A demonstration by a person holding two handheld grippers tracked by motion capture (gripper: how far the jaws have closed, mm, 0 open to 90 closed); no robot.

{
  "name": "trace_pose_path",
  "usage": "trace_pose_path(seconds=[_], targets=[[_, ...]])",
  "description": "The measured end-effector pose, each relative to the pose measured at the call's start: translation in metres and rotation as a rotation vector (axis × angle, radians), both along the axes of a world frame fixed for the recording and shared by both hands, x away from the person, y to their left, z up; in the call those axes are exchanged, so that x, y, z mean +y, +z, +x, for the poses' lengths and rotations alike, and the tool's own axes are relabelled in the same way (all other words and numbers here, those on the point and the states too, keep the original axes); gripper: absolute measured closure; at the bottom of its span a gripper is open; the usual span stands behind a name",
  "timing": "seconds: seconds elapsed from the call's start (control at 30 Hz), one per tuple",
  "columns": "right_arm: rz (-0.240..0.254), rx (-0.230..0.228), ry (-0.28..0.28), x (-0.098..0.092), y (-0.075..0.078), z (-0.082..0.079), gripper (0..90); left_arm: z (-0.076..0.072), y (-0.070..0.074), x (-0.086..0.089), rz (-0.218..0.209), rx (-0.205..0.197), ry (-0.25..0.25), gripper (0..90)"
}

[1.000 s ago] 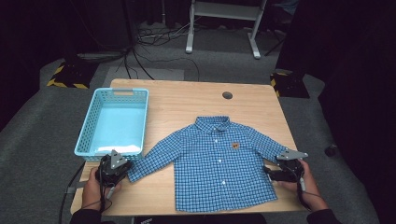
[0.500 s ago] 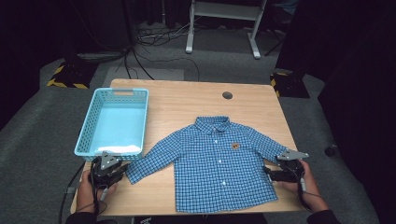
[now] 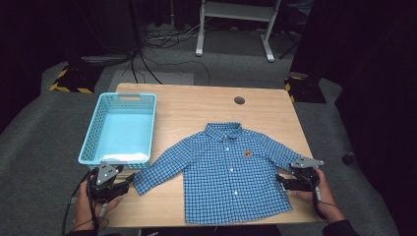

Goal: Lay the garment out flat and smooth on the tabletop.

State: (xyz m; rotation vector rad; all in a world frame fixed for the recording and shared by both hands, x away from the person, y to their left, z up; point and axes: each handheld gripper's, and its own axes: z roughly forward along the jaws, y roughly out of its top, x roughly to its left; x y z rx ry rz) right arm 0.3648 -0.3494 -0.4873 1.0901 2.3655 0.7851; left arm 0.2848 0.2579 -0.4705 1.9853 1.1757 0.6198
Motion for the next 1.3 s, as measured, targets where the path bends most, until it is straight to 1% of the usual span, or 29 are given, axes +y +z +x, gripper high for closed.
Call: trace_pose_path(seconds=[0.1, 0.2, 0.27, 0.3, 0.37, 0.4, 0.53, 0.6, 0.63, 0.73, 0.87, 0.97, 1.03, 1.07, 1.13, 1.2, 1.3], targets=[[-0.005, 0.001, 0.004, 0.001, 0.0, 0.001, 26.7, -0.003, 0.001, -0.003, -0.01, 0.0, -0.017, 44.7], [0.001, 0.007, 0.009, 0.002, 0.0, 0.003, 26.4, -0.008, 0.005, -0.009, -0.016, -0.009, -0.04, 41.0], [0.004, 0.007, 0.01, 0.002, 0.0, 0.004, 26.4, -0.01, 0.009, -0.014, -0.034, -0.008, -0.063, 38.4], [0.008, 0.008, 0.012, 0.002, 0.0, 0.004, 26.4, -0.011, 0.011, -0.017, -0.036, -0.014, -0.077, 37.4], [0.008, 0.009, 0.015, 0.003, 0.0, 0.005, 26.4, -0.011, 0.014, -0.023, -0.04, -0.014, -0.092, 34.7], [0.009, 0.011, 0.014, 0.003, 0.0, 0.005, 26.4, -0.012, 0.015, -0.027, -0.034, -0.016, -0.099, 33.2], [0.02, 0.012, 0.012, 0.002, -0.001, 0.005, 26.5, -0.012, 0.022, -0.044, -0.034, -0.03, -0.142, 28.0], [0.028, 0.009, 0.009, 0.002, -0.001, 0.005, 26.5, -0.012, 0.025, -0.055, -0.046, -0.027, -0.179, 25.7], [0.03, 0.01, 0.008, 0.001, -0.001, 0.005, 26.5, -0.011, 0.026, -0.061, -0.037, -0.031, -0.194, 25.2], [0.029, 0.01, 0.009, 0.001, -0.001, 0.005, 26.4, -0.011, 0.026, -0.077, -0.024, -0.021, -0.233, 23.7], [0.033, 0.009, 0.011, 0.001, -0.002, 0.005, 26.4, -0.007, 0.02, -0.099, 0.0, 0.008, -0.294, 22.2], [0.033, 0.008, 0.012, 0.001, -0.002, 0.005, 26.4, -0.002, 0.016, -0.113, 0.015, 0.029, -0.336, 21.3], [0.03, 0.006, 0.014, 0.001, -0.002, 0.005, 26.4, 0.001, 0.011, -0.123, 0.036, 0.046, -0.363, 20.8], [0.031, 0.007, 0.014, 0.001, -0.002, 0.005, 26.4, 0.003, 0.005, -0.131, 0.048, 0.065, -0.389, 20.6], [0.035, 0.009, 0.012, 0.0, -0.002, 0.005, 26.3, 0.005, -0.001, -0.136, 0.062, 0.089, -0.405, 19.5], [0.039, 0.008, 0.009, 0.0, -0.002, 0.005, 26.3, 0.007, -0.007, -0.138, 0.065, 0.113, -0.412, 19.1], [0.036, 0.005, 0.01, 0.0, -0.002, 0.004, 26.3, 0.007, -0.014, -0.139, 0.065, 0.135, -0.43, 18.3]])
